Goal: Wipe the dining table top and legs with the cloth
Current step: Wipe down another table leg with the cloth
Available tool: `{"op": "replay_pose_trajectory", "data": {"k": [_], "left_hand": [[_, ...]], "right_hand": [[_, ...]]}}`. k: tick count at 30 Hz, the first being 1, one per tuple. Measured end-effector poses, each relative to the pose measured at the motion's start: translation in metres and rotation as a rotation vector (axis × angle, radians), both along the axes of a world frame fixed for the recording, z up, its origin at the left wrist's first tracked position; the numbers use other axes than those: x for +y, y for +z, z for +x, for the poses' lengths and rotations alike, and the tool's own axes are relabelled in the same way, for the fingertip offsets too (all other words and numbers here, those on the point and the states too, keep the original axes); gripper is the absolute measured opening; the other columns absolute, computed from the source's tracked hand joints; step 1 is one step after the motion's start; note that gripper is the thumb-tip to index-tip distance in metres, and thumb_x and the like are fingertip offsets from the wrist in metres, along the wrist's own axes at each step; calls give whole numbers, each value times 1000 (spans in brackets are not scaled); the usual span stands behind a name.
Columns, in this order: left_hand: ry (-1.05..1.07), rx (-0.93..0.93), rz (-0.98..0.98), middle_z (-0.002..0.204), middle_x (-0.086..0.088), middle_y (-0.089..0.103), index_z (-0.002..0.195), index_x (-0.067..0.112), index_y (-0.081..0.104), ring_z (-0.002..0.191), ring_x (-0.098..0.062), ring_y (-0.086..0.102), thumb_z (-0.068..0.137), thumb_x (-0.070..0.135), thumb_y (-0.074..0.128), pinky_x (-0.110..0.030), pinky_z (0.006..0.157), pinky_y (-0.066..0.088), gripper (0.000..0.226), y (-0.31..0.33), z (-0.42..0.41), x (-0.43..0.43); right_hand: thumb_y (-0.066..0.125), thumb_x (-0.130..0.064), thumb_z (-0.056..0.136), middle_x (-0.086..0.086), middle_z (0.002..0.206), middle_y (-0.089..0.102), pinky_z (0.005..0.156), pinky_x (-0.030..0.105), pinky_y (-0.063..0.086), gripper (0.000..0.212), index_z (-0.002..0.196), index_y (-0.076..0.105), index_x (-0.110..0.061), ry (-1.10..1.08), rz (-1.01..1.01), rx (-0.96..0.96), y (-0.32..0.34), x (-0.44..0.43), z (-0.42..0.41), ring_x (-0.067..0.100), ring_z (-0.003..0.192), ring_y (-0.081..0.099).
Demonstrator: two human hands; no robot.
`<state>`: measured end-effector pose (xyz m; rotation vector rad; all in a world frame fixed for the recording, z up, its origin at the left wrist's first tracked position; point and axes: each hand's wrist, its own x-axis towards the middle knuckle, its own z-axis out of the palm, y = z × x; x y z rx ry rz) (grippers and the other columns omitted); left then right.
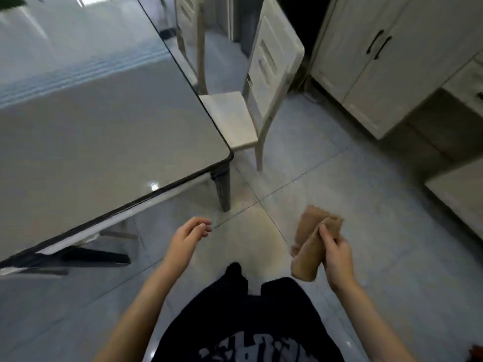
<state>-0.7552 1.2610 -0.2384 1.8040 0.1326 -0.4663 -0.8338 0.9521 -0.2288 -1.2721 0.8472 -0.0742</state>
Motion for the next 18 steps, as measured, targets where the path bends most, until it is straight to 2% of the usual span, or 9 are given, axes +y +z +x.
{"op": "replay_pose_trajectory", "data": {"k": [1,3,6,9,13,16,18], "left_hand": [[6,-1,1,95,-8,67,97,16,64,86,-15,62,97,14,43,-18,76,49,22,0,8,-8],[60,-4,6,94,-7,67,99,13,64,86,-14,63,97,14,43,-20,77,50,21,0,23,-24],[177,-1,-9,90,-5,69,96,13,65,82,-7,64,96,15,46,-18,75,51,20,-8,29,-44],[345,19,-9,88,-5,70,91,18,66,80,-6,65,90,24,48,-16,73,50,19,-20,25,-67],[567,64,-24,86,-7,66,88,15,64,73,-2,62,81,28,47,-10,68,49,22,-36,14,-101],[653,113,-27,86,-5,65,88,20,63,76,-11,61,79,30,47,-15,68,49,20,-57,14,-116],[677,148,-19,87,-5,66,90,20,63,79,-14,61,87,25,51,-18,69,48,13,-76,21,-119]], "right_hand": [[66,-39,77,8,104,70,69,24,59,42,107,64,-10,24,-13,-1,1,-9,14,11,83,72],[63,-30,88,8,102,70,67,23,58,27,106,63,-10,89,-44,1,1,-29,43,10,80,72],[58,-19,95,8,100,71,75,29,59,12,104,64,-13,217,-80,32,-7,-54,82,17,86,71],[59,-17,95,4,98,70,69,16,56,10,102,65,-15,404,-128,31,-16,-72,134,5,78,70],[58,-19,95,1,97,69,64,13,54,11,104,64,-17,619,-108,31,-35,-83,191,0,73,68],[55,-23,97,-3,101,67,69,16,52,18,112,60,-16,692,-108,14,-48,-83,222,2,83,65],[53,-25,98,1,108,67,76,19,53,22,118,58,-17,694,-101,-10,-65,-77,239,9,95,63]]}}
